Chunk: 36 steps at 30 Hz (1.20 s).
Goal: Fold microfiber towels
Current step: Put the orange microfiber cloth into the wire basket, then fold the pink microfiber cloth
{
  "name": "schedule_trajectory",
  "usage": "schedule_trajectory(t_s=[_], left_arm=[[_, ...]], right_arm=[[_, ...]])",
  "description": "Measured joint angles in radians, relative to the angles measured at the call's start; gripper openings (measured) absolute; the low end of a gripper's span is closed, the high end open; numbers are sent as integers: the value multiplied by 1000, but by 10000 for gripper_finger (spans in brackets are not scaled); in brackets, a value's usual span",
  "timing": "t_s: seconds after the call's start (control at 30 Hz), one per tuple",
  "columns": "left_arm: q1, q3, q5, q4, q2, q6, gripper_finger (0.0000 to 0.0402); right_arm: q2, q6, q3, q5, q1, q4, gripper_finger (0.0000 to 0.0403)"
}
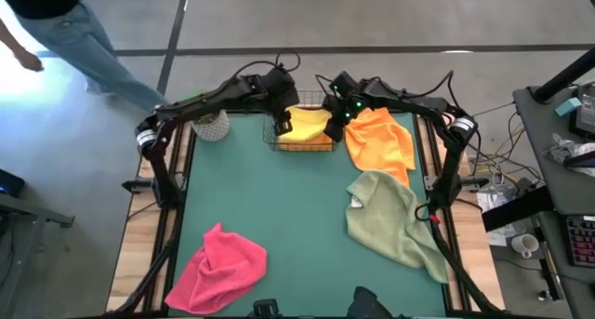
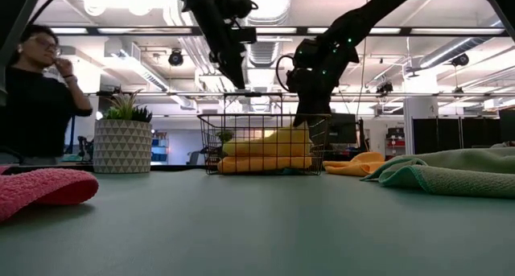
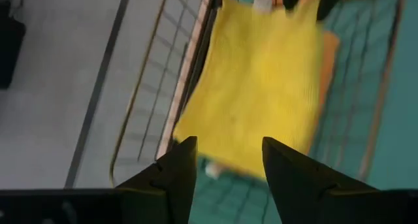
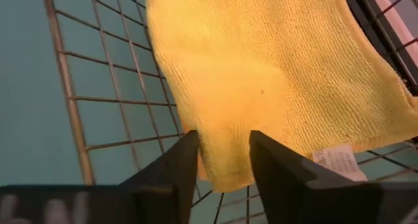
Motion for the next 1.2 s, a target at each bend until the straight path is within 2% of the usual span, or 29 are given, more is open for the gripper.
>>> schedule_trajectory(t_s=[0.23,0.43,0.53,0.73,0.97,1.2], left_arm=[[-3,-23,-7,-99,-68,-90,157],[-16,-70,-10,-247,-126,-181,157],[-32,-127,-10,-263,-167,-183,157],[-83,-268,17,-222,-285,-232,157],[-173,-475,44,-136,-427,-319,157],[-315,-650,166,-75,-547,-432,157]], right_arm=[[-33,-10,87,0,-5,-76,178],[-72,-46,126,-2,-5,-163,181],[-84,-33,124,-9,-1,-217,176],[-90,-1,111,-157,40,-296,164],[-89,97,100,-149,174,-268,160],[-89,213,100,-140,301,-135,159]])
